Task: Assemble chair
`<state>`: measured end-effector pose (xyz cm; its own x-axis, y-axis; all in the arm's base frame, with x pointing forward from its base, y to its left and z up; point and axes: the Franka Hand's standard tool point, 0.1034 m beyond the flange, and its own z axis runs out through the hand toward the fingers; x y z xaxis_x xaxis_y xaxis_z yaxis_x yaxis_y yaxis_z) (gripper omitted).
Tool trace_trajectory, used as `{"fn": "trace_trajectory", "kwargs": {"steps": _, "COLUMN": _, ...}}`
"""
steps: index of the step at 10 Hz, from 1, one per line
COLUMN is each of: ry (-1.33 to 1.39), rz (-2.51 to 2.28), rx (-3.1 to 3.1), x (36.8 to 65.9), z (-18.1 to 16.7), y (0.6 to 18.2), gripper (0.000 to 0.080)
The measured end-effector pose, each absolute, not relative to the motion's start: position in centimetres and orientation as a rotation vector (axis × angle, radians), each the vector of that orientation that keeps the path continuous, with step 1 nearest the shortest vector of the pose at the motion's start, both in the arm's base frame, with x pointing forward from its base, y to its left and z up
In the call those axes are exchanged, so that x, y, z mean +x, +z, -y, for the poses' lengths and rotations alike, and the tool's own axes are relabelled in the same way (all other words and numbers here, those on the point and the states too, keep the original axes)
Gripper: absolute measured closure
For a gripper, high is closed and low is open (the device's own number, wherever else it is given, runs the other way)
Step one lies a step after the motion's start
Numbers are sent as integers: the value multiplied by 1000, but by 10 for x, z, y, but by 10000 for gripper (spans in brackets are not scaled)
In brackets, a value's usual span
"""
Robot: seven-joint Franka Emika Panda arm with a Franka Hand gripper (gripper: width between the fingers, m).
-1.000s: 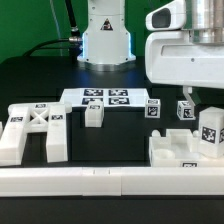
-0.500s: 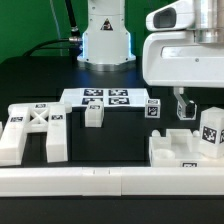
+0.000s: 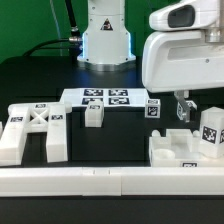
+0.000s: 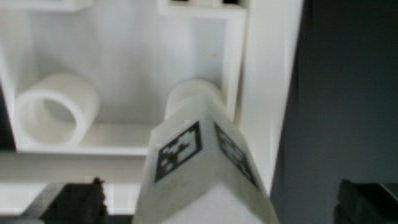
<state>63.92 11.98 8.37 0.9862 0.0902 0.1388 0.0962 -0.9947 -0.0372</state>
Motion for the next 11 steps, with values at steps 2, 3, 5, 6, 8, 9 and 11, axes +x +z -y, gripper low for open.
{"fn": "trace_trajectory", "kwargs": {"steps": 2, "ry": -218, "rz": 353, "rx": -3092, "x": 639, "z": -119, "y": 84, "gripper": 151}}
{"fn": "trace_trajectory", "kwargs": {"steps": 3, "ry": -220, "rz": 427, "rx": -3086, "x": 640, "z": -119, "y": 84, "gripper": 151}}
{"fn": "trace_trajectory", "kwargs": {"steps": 5, "ry": -220, "rz": 423, "rx": -3086, "x": 640, "z": -118, "y": 84, "gripper": 273}}
{"fn": "trace_trajectory", "kwargs": {"steps": 6, "ry": -220, "rz": 423, "rx": -3086, "x": 640, "z": -118, "y": 84, "gripper": 408}}
{"fn": "trace_trajectory", "kwargs": {"steps": 8, "ry": -220, "rz": 412, "rx": -3087, "x": 639, "z": -118, "y": 84, "gripper": 511}}
{"fn": "trace_trajectory", "kwargs": {"steps": 9, "ry": -219, "rz": 378, "rx": -3089, "x": 639, "z": -118, "y": 84, "gripper": 511}}
{"fn": "trace_trajectory", "kwargs": {"steps": 11, "ry": -221, "rz": 314, "rx": -3090, "x": 639, "z": -117, "y": 83, "gripper": 511}}
